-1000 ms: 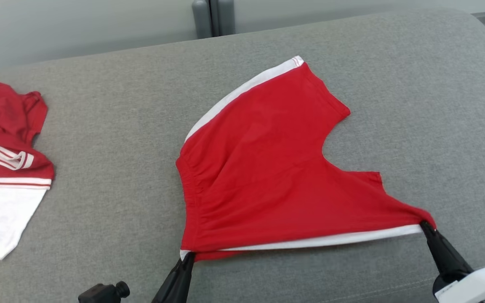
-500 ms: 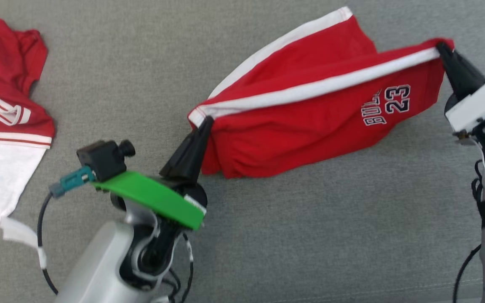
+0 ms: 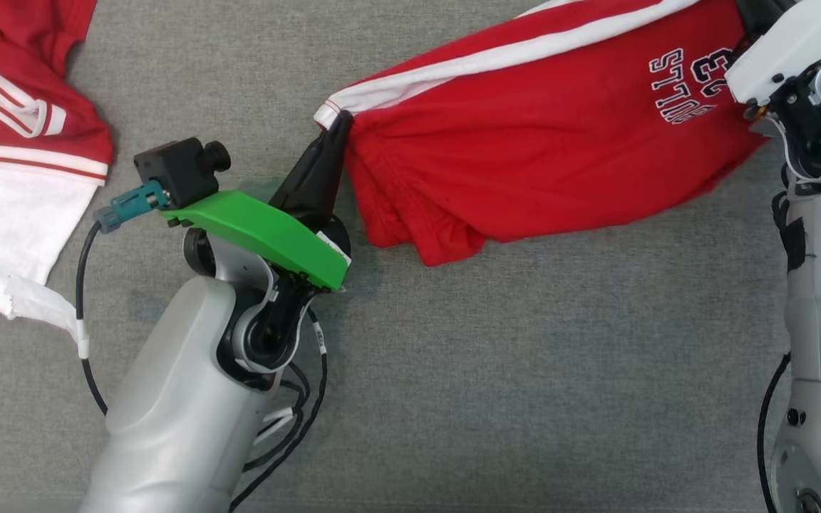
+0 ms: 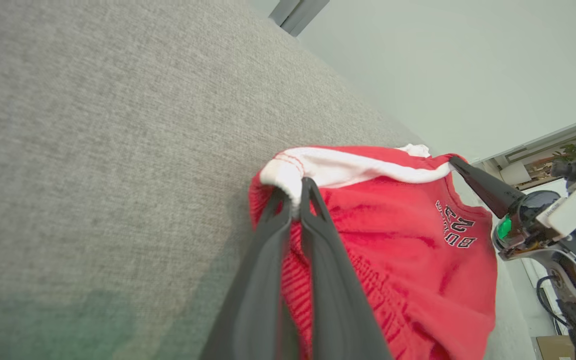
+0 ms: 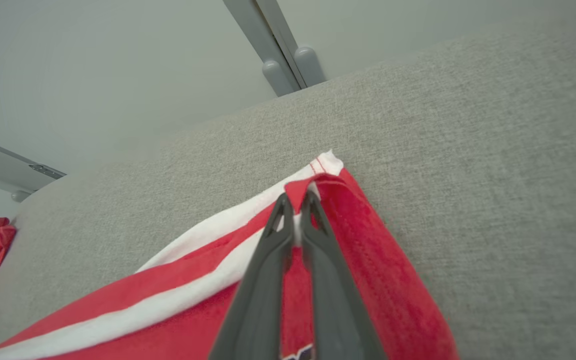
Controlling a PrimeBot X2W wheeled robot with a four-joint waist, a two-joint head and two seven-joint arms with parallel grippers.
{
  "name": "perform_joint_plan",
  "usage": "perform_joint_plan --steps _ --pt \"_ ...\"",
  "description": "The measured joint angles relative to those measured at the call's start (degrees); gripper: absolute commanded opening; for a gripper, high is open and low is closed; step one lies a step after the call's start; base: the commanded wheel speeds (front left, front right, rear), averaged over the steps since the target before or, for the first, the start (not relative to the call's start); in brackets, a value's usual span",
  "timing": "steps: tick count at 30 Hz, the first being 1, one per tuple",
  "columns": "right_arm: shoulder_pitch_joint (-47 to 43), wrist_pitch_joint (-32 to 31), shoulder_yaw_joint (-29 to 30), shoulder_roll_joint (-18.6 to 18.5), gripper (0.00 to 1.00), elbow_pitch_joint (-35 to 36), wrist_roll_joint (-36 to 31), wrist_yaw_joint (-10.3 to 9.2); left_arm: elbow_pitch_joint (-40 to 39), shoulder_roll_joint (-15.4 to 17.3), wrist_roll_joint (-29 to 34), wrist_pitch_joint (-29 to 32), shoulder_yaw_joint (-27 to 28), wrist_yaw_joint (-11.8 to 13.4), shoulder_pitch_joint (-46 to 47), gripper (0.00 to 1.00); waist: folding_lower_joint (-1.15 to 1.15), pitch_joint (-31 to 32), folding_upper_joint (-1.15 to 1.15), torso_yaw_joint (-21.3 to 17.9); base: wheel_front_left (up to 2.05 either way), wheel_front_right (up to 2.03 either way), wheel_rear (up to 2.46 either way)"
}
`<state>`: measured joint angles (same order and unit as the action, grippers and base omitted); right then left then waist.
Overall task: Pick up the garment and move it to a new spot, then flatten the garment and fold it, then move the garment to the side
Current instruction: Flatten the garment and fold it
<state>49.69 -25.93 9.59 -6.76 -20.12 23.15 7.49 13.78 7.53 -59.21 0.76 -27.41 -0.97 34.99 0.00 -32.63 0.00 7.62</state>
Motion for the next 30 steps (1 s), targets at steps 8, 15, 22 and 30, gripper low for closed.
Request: perform_joint_plan --steps 8,15,22,30 --pt "2.4 5.9 0.2 -0.3 1.0 -3.8 -0.1 0.0 0.6 -0.6 2.0 -2.6 -0.3 0.2 0.6 1.0 0.0 -1.2 0.0 0.7 0.0 0.0 0.0" --pt "-0.9 6.0 -6.5 -6.6 1.0 0.4 -1.3 0.0 -6.2 4.1 12.1 -9.6 -2.2 4.5 -3.2 1.0 0.0 0.0 0.0 -0.3 0.0 0.0 0.0" --pt "-4.4 -0.6 -8.2 -11.8 1.0 -0.3 -5.8 0.0 -13.9 6.5 22.7 -15.1 -2.8 9.1 -8.3 1.0 0.0 -0.1 0.0 -0.1 0.0 0.0 0.0" --pt "-3.7 -3.7 -7.9 -8.0 0.0 -3.9 -2.6 -0.18 -16.0 6.0 29.0 -15.8 0.3 7.4 -13.7 1.0 0.0 0.3 0.0 0.9 0.0 0.0 0.0"
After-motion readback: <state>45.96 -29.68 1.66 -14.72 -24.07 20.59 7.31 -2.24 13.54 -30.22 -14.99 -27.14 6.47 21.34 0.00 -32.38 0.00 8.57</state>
